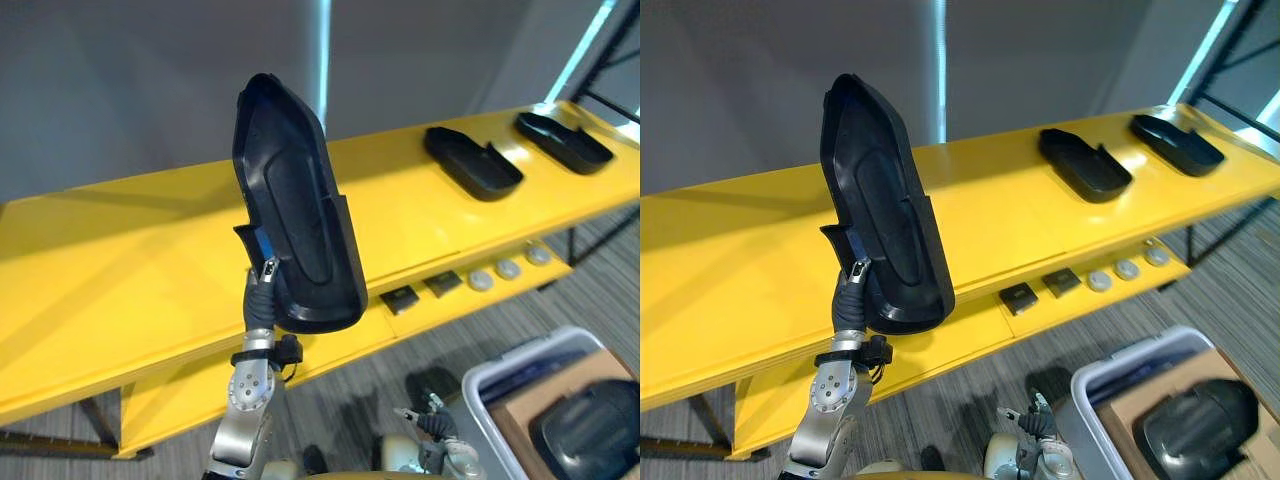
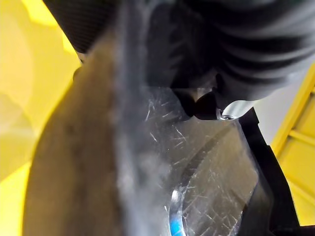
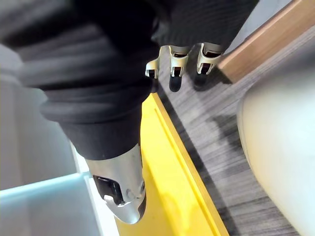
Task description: Walk over and take plastic housings, then place them on the shelf
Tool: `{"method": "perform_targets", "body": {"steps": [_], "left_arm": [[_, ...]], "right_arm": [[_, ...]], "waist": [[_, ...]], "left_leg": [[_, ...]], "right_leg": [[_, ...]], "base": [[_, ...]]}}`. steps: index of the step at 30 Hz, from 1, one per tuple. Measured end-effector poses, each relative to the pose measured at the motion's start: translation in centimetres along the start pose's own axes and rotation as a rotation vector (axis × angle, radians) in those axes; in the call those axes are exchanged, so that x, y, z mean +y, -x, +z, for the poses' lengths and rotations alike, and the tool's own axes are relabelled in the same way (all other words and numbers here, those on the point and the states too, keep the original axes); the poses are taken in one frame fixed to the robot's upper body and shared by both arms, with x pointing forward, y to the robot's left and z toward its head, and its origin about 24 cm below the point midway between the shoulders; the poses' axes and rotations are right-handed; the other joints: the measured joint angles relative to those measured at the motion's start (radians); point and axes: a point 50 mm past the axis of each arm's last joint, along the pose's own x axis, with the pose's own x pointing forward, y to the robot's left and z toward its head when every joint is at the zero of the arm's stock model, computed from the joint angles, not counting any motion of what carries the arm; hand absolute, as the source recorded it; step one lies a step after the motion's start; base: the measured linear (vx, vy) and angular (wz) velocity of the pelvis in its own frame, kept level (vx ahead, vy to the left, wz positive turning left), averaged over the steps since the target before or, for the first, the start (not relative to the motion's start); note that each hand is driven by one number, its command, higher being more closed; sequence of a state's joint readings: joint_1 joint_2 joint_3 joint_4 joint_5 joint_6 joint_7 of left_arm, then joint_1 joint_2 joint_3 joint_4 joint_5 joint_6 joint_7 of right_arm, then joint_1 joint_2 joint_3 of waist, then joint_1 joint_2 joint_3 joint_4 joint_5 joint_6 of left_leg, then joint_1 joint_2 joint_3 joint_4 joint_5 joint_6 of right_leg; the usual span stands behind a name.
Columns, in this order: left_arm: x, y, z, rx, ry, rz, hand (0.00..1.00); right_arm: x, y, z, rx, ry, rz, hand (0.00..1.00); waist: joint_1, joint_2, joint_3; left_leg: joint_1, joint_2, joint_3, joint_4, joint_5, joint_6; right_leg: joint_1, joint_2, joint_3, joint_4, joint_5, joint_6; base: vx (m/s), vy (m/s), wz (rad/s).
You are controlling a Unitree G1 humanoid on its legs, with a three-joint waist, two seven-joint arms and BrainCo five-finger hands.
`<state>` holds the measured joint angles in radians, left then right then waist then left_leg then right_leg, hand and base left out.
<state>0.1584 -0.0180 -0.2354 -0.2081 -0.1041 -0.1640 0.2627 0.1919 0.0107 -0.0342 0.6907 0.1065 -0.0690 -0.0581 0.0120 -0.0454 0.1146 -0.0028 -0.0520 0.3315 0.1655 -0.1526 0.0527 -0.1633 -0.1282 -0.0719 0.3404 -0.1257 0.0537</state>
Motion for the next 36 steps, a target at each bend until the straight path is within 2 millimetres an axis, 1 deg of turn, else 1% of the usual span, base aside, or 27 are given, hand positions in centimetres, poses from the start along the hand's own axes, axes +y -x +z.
{"method": "perform_targets", "body": {"steps": [1,2,3,4,7,9,12,15,18,20,22,25,28,30,32,34,36], "left_arm": [[-0.3,0.0,0.0,0.000,0.017,0.002,1.00],[-0.4,0.0,0.0,0.000,0.022,0.003,1.00],[-0.5,0.0,0.0,0.002,0.026,-0.002,1.00],[-0.6,0.1,0.0,0.003,0.026,-0.008,1.00],[-1.1,0.2,-0.1,0.010,0.032,-0.040,1.00],[-1.3,0.2,-0.3,0.015,0.029,-0.051,1.00],[-1.5,0.1,-1.1,0.046,0.018,-0.058,1.00],[-1.6,-0.4,-1.8,0.078,-0.011,-0.044,1.00],[-2.1,-1.8,-2.3,0.094,-0.047,-0.037,1.00],[-1.9,-2.8,-2.5,0.103,-0.065,-0.012,1.00],[-1.3,-4.2,-3.0,0.124,-0.096,0.034,1.00],[-0.4,-5.7,-3.3,0.149,-0.127,0.103,1.00],[0.1,-6.8,-3.2,0.149,-0.157,0.131,1.00],[0.4,-8.2,-3.3,0.161,-0.204,0.139,1.00],[0.3,-9.6,-2.9,0.163,-0.242,0.154,1.00],[0.0,-11.0,-2.3,0.153,-0.269,0.157,1.00],[0.1,-11.6,-2.1,0.155,-0.290,0.164,1.00]], "right_arm": [[0.1,0.0,-0.1,0.003,-0.002,0.002,0.00],[0.1,0.0,-0.1,0.003,-0.002,0.004,0.00],[0.0,0.0,-0.1,0.003,-0.002,0.002,0.00],[0.0,0.0,-0.1,0.003,-0.001,0.001,0.00],[-0.6,0.0,0.0,0.000,0.006,-0.011,0.00],[-0.8,0.0,0.0,-0.001,0.011,-0.015,0.00],[-1.4,0.4,-0.8,0.021,0.004,-0.038,0.00],[-1.6,0.6,-1.4,0.042,0.003,-0.046,0.00],[-1.7,0.7,-2.0,0.068,0.008,-0.042,0.00],[-1.7,0.8,-2.2,0.073,0.013,-0.039,0.00],[-1.7,0.7,-2.1,0.070,0.013,-0.038,0.00],[-1.6,0.7,-1.9,0.067,0.015,-0.035,0.00],[-1.5,0.6,-1.8,0.063,0.017,-0.032,0.00],[-1.6,0.6,-1.7,0.062,0.018,-0.033,0.00],[-1.8,0.6,-1.7,0.062,0.024,-0.036,0.00],[-2.3,0.5,-1.5,0.057,0.036,-0.045,0.00],[-2.5,0.5,-1.4,0.052,0.041,-0.047,0.00]], "waist": [[0.000,0.009,-0.005],[0.000,0.009,-0.006],[-0.001,0.007,-0.011],[-0.002,0.005,-0.013],[-0.023,0.003,-0.020],[-0.029,0.004,-0.021],[-0.037,0.007,-0.043],[-0.051,0.009,-0.047],[-0.053,0.008,-0.050],[-0.061,0.011,-0.054],[-0.082,0.019,-0.061],[-0.097,0.023,-0.062],[-0.109,0.023,-0.062],[-0.111,0.023,-0.063],[-0.111,0.023,-0.062],[-0.116,0.027,-0.060],[-0.125,0.027,-0.060]], "left_leg": [[-0.008,0.024,-0.011,0.016,-0.004,-0.006],[-0.008,0.034,-0.011,0.017,-0.005,-0.010],[-0.007,0.049,-0.016,0.016,-0.005,-0.018],[-0.006,0.055,-0.019,0.015,-0.002,-0.025],[0.025,0.076,-0.028,-0.030,0.020,-0.060],[0.045,0.081,-0.027,-0.052,0.028,-0.071],[0.057,0.090,-0.026,-0.074,0.037,-0.073],[0.075,0.090,-0.025,-0.098,0.050,-0.073],[0.076,0.090,-0.023,-0.106,0.058,-0.068],[0.082,0.087,-0.019,-0.133,0.077,-0.069],[0.083,0.083,-0.014,-0.157,0.097,-0.069],[0.083,0.082,-0.010,-0.177,0.107,-0.079],[0.083,0.082,-0.005,-0.203,0.121,-0.084],[0.077,0.083,0.000,-0.222,0.132,-0.087],[0.057,0.085,0.000,-0.227,0.133,-0.089],[0.042,0.085,0.000,-0.237,0.149,-0.095],[0.035,0.087,0.000,-0.236,0.154,-0.090]], "right_leg": [[0.023,0.024,-0.015,-0.046,0.022,-0.004],[0.032,0.034,-0.020,-0.063,0.028,-0.008],[0.043,0.050,-0.027,-0.085,0.036,-0.021],[0.049,0.057,-0.030,-0.095,0.039,-0.026],[0.084,0.087,-0.041,-0.150,0.053,-0.048],[0.103,0.097,-0.039,-0.172,0.059,-0.056],[0.123,0.115,-0.036,-0.212,0.075,-0.066],[0.142,0.121,-0.035,-0.243,0.092,-0.068],[0.144,0.124,-0.032,-0.264,0.109,-0.067],[0.158,0.125,-0.032,-0.298,0.132,-0.067],[0.160,0.127,-0.029,-0.329,0.157,-0.067],[0.157,0.131,-0.024,-0.351,0.173,-0.070],[0.154,0.136,-0.022,-0.369,0.181,-0.067],[0.135,0.142,-0.012,-0.376,0.187,-0.067],[0.111,0.144,-0.012,-0.369,0.186,-0.067],[0.088,0.146,-0.012,-0.356,0.186,-0.070],[0.076,0.147,-0.012,-0.347,0.189,-0.081]], "base": [[0.12,-0.180,0.12],[0.11,-0.155,0.03],[0.12,-0.159,-0.02],[0.12,-0.162,0.04],[0.11,-0.151,-0.01],[0.05,-0.094,-0.07],[0.02,-0.061,-0.06],[-0.01,-0.014,-0.02],[-0.06,-0.008,-0.02],[-0.05,-0.003,-0.02],[-0.07,-0.008,-0.04],[-0.08,-0.021,-0.06],[-0.06,-0.030,-0.05],[-0.06,-0.039,-0.12],[-0.02,-0.018,-0.03],[0.03,-0.021,-0.04],[0.04,-0.011,-0.02]]}}
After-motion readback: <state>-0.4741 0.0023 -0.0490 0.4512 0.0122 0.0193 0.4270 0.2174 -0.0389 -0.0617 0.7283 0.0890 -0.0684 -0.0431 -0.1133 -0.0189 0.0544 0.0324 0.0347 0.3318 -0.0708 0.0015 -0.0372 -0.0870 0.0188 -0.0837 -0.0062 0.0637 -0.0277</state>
